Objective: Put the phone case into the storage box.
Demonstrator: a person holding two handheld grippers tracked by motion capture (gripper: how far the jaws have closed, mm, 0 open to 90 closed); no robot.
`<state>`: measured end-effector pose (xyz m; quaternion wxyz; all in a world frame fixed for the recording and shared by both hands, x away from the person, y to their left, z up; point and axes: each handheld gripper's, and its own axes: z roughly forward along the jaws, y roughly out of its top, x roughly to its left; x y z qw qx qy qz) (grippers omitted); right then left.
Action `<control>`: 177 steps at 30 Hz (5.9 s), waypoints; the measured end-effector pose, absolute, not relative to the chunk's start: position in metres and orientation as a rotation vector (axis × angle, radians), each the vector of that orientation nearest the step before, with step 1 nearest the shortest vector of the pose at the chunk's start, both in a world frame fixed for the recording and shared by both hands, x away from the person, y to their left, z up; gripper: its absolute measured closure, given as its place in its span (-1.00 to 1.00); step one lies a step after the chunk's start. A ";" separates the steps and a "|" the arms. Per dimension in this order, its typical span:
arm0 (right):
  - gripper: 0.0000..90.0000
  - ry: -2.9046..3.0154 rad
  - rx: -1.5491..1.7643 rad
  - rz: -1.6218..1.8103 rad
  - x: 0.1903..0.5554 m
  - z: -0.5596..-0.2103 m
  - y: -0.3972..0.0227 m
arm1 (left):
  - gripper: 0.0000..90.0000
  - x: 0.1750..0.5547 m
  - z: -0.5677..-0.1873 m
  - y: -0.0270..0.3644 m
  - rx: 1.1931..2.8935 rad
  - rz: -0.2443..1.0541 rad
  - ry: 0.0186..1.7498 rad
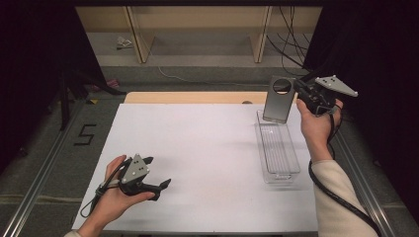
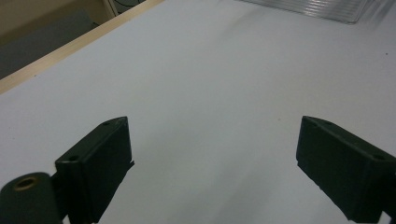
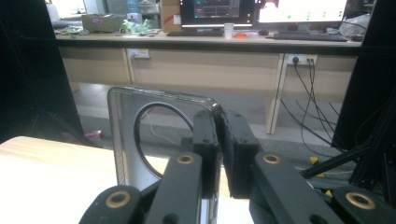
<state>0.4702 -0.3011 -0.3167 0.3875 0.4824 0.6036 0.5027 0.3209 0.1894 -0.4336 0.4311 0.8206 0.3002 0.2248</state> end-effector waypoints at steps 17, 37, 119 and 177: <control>0.88 1.536 1.217 1.275 0.475 -0.317 -0.299 | -0.78 0.321 -0.434 0.190 2.045 0.562 0.749; 0.88 1.535 1.203 1.264 0.482 -0.322 -0.298 | -0.78 0.321 -0.434 0.190 2.045 0.564 0.749; 0.88 1.556 1.230 1.216 0.508 -0.347 -0.299 | -0.78 0.320 -0.434 0.192 2.048 0.570 0.753; 0.88 1.592 1.252 1.175 0.519 -0.365 -0.295 | -0.78 0.319 -0.433 0.192 2.049 0.567 0.751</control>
